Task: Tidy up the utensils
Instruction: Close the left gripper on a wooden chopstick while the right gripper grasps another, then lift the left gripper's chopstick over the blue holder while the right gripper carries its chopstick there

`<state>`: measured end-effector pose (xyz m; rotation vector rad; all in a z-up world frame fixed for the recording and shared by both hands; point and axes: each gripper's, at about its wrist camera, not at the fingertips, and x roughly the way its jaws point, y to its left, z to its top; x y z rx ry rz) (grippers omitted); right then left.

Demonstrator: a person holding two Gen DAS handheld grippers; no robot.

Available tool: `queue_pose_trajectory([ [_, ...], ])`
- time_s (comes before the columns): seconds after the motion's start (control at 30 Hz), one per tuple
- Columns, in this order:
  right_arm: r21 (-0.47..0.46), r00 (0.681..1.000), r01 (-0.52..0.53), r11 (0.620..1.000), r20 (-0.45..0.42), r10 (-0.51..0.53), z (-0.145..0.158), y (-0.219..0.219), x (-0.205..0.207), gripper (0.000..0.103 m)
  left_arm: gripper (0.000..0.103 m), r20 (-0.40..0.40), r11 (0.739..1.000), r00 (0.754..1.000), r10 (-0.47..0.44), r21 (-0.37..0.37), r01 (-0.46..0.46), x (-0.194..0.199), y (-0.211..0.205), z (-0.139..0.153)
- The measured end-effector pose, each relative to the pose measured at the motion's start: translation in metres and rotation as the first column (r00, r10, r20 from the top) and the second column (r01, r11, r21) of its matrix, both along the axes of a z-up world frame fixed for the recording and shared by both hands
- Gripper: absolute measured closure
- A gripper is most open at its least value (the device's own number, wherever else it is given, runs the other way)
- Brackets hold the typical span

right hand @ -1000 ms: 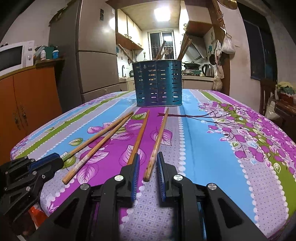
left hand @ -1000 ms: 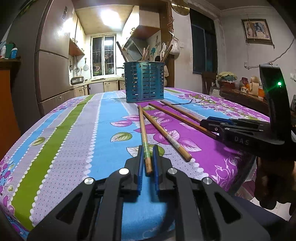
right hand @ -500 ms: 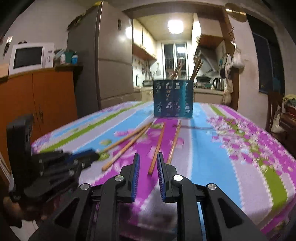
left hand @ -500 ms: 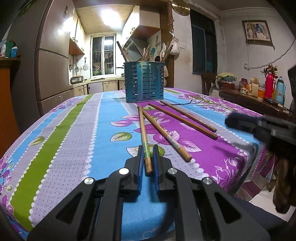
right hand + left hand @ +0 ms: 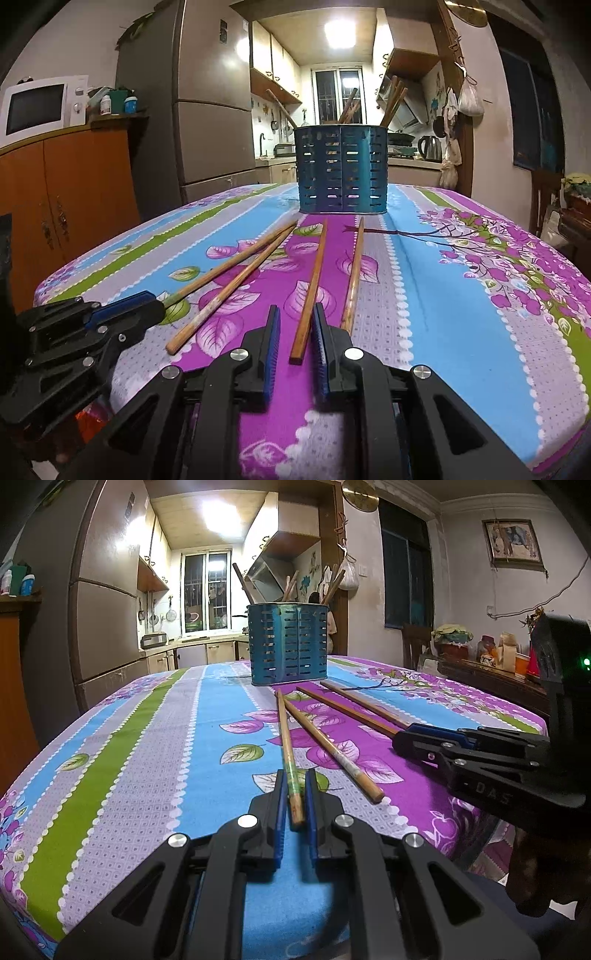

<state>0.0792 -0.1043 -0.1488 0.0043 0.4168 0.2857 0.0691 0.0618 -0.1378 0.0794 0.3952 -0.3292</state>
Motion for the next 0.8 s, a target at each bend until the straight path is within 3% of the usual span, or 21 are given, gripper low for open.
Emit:
queue_pose_trajectory([
  [0.13, 0.004, 1.0, 0.008, 1.0, 0.015, -0.008, -0.002, 0.0, 0.0, 0.085, 0.095, 0.01, 1.0, 1.0, 0.003, 0.002, -0.003, 0.002, -0.001, -0.001],
  [0.27, 0.029, 1.0, 0.021, 0.999, 0.017, -0.021, -0.002, -0.006, 0.001, 0.095, 0.095, 0.017, 1.0, 1.0, 0.012, -0.004, -0.012, 0.002, -0.001, -0.002],
  [0.5, 0.046, 1.0, 0.022, 0.999, 0.015, -0.022, 0.0, -0.009, 0.0, 0.096, 0.098, 0.01, 1.0, 1.0, 0.025, -0.02, -0.025, 0.003, 0.0, 0.0],
  [0.8, 0.008, 0.997, 0.003, 1.0, 0.079, -0.003, 0.041, -0.014, -0.017, 0.096, 0.098, 0.066, 0.999, 0.997, 0.036, -0.023, -0.035, -0.002, 0.007, 0.022],
])
